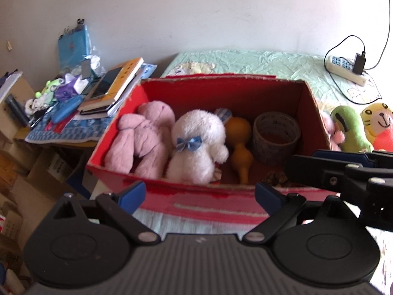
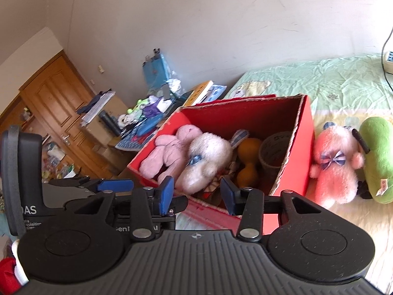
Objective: Organize objects
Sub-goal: 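Move the right tool toward the yellow-and-pink tiger plush, then close the right gripper on the tiger plush's pink body and lift it, then carry the tiger plush over the red box and lower it inside, then open the right gripper to release the tiger plush and withdraw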
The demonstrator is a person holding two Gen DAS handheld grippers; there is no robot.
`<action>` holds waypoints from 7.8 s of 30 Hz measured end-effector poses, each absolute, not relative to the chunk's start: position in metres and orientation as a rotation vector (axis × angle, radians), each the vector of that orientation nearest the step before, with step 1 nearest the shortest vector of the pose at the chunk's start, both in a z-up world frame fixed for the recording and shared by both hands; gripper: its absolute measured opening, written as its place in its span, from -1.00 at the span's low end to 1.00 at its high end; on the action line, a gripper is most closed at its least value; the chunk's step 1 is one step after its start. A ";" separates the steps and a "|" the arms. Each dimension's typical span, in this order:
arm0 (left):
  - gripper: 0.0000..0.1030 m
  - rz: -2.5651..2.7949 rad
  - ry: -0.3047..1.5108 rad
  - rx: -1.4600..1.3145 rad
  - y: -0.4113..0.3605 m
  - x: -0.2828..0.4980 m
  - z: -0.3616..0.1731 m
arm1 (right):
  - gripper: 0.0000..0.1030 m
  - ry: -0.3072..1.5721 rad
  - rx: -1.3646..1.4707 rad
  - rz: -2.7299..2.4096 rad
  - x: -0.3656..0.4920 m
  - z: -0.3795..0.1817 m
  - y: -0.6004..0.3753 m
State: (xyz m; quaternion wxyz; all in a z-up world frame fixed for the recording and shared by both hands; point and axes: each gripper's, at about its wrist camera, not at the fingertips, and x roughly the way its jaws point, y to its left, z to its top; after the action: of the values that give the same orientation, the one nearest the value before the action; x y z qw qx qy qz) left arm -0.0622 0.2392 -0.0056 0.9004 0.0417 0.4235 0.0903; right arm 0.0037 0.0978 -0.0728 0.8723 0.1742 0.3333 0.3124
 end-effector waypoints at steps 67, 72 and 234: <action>0.99 -0.547 1.140 0.272 -0.038 0.008 -0.065 | 0.03 0.876 0.689 0.061 -0.043 -0.115 -0.177; 0.99 -0.576 1.124 0.241 -0.043 0.025 -0.057 | 0.06 0.835 0.711 0.059 -0.026 -0.100 -0.203; 0.83 -0.672 0.931 0.115 0.243 0.043 -0.033 | -0.46 0.735 0.668 -0.042 0.024 -0.074 0.112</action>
State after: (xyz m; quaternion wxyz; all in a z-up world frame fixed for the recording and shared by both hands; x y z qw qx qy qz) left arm 0.0434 0.2431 -0.0328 0.8382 0.0541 0.4399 -0.3177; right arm 0.0236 0.1123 -0.0740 0.8789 0.3204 0.3527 -0.0203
